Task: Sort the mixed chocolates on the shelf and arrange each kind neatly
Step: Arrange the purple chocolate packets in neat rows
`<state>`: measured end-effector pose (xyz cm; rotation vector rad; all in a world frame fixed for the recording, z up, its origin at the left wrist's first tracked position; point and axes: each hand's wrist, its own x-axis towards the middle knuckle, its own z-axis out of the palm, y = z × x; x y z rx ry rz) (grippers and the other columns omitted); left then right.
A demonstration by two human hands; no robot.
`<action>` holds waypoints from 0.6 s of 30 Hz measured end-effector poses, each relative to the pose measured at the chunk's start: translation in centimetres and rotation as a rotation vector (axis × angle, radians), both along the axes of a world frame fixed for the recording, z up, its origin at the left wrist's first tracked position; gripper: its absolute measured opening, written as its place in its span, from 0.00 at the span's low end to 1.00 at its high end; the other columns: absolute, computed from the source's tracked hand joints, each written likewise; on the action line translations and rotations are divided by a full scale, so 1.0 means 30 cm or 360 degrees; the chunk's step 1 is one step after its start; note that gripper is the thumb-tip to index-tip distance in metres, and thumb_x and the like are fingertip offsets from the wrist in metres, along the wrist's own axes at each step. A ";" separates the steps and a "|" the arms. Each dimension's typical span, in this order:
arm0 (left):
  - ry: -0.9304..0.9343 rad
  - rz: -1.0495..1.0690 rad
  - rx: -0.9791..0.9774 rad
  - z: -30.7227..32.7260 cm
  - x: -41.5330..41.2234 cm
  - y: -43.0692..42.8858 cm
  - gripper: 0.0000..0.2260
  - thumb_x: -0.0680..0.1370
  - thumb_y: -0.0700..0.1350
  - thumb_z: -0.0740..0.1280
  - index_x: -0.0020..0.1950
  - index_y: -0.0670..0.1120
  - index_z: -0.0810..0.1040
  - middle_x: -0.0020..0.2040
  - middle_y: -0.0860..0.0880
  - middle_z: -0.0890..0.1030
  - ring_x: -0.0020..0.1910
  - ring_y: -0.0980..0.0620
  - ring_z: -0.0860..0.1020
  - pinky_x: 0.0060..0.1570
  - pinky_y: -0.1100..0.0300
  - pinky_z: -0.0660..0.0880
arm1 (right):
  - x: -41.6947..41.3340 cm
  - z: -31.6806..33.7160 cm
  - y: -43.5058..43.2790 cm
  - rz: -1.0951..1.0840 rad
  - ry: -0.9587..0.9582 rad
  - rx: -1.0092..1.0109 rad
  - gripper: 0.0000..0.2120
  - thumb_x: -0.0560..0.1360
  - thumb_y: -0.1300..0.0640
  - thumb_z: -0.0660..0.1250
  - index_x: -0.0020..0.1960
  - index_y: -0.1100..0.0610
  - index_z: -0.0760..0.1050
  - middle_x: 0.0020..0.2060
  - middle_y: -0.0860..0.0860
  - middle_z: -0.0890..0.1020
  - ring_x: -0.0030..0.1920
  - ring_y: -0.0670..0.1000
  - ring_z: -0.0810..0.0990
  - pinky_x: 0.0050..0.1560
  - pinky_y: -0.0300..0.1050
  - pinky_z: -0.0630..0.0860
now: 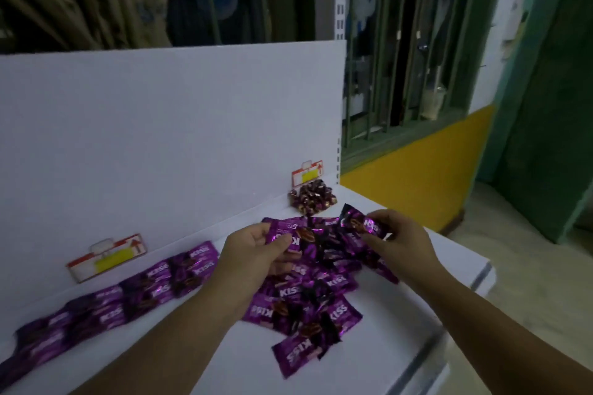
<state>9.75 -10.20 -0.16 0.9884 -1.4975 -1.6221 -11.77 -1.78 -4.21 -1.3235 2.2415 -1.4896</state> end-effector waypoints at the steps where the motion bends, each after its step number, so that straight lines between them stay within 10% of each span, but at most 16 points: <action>1: 0.0017 0.0062 0.0021 -0.002 0.037 -0.011 0.04 0.74 0.35 0.67 0.48 0.39 0.79 0.40 0.42 0.84 0.35 0.50 0.83 0.31 0.62 0.78 | 0.054 0.018 -0.031 0.0097 0.0071 0.0004 0.11 0.69 0.58 0.74 0.48 0.48 0.77 0.41 0.43 0.80 0.39 0.40 0.77 0.36 0.28 0.69; 10: 0.0218 0.0868 0.0070 -0.018 0.574 -0.060 0.05 0.75 0.32 0.63 0.44 0.39 0.77 0.29 0.45 0.82 0.25 0.52 0.80 0.25 0.63 0.77 | 0.447 0.028 -0.224 0.0918 0.0635 -0.0008 0.13 0.67 0.56 0.76 0.50 0.49 0.81 0.45 0.42 0.74 0.46 0.43 0.75 0.49 0.31 0.70; 18: -0.0041 0.1533 -0.0061 -0.159 0.967 -0.055 0.05 0.76 0.35 0.64 0.50 0.41 0.78 0.41 0.42 0.82 0.32 0.50 0.80 0.31 0.60 0.77 | 0.856 -0.058 -0.269 0.1569 0.1080 0.0072 0.07 0.68 0.50 0.68 0.43 0.52 0.75 0.40 0.47 0.77 0.41 0.45 0.70 0.39 0.37 0.64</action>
